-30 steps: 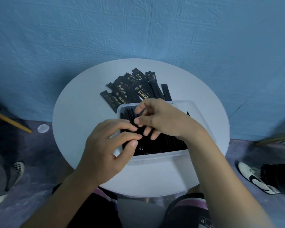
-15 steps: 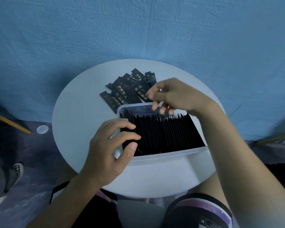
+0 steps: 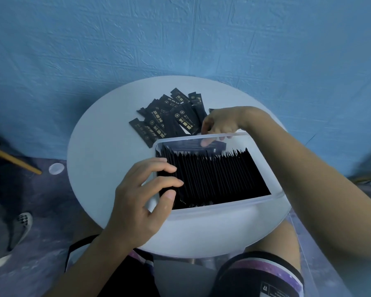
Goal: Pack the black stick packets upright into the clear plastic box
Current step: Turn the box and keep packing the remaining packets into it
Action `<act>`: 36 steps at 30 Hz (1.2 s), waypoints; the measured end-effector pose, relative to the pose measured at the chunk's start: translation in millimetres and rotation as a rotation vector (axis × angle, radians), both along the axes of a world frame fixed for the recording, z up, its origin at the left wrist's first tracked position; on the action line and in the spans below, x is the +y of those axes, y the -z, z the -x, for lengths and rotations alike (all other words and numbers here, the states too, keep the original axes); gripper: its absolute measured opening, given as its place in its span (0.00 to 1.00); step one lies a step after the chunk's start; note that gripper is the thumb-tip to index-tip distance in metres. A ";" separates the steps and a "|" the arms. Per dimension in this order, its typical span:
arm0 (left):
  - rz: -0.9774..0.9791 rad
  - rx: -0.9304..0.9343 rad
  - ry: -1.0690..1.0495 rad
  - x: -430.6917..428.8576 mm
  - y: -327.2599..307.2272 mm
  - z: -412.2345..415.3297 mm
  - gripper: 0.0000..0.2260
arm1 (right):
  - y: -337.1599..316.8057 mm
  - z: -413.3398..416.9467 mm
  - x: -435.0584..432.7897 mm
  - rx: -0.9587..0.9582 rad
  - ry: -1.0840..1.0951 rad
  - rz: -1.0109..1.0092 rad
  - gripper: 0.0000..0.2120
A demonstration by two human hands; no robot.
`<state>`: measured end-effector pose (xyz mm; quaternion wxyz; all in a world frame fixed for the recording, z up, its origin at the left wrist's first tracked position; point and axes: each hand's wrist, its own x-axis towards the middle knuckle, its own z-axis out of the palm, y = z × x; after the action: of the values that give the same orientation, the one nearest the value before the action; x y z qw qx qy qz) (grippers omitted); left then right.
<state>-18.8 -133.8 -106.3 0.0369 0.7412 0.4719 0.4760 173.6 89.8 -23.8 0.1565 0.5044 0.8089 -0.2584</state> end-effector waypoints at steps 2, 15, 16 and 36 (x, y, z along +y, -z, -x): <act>-0.004 -0.003 0.002 0.3 0.5 0.1 0.14 | 0.7 1.0 2.3 -0.018 -0.009 0.006 0.13; -0.011 0.004 -0.005 1.1 0.5 -0.8 0.13 | 5.0 -5.9 3.9 0.078 -0.013 0.043 0.07; -0.010 0.005 -0.006 1.2 0.7 -0.9 0.13 | 4.8 -6.5 3.6 0.093 -0.015 0.046 0.05; -0.018 0.019 -0.013 2.8 1.9 -0.8 0.13 | -62.9 -17.8 -78.3 0.743 0.154 -0.137 0.06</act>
<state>-18.0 -131.0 -108.2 0.0225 0.7428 0.4729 0.4734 191.3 11.5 39.1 -0.2013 0.4451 0.7856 -0.3799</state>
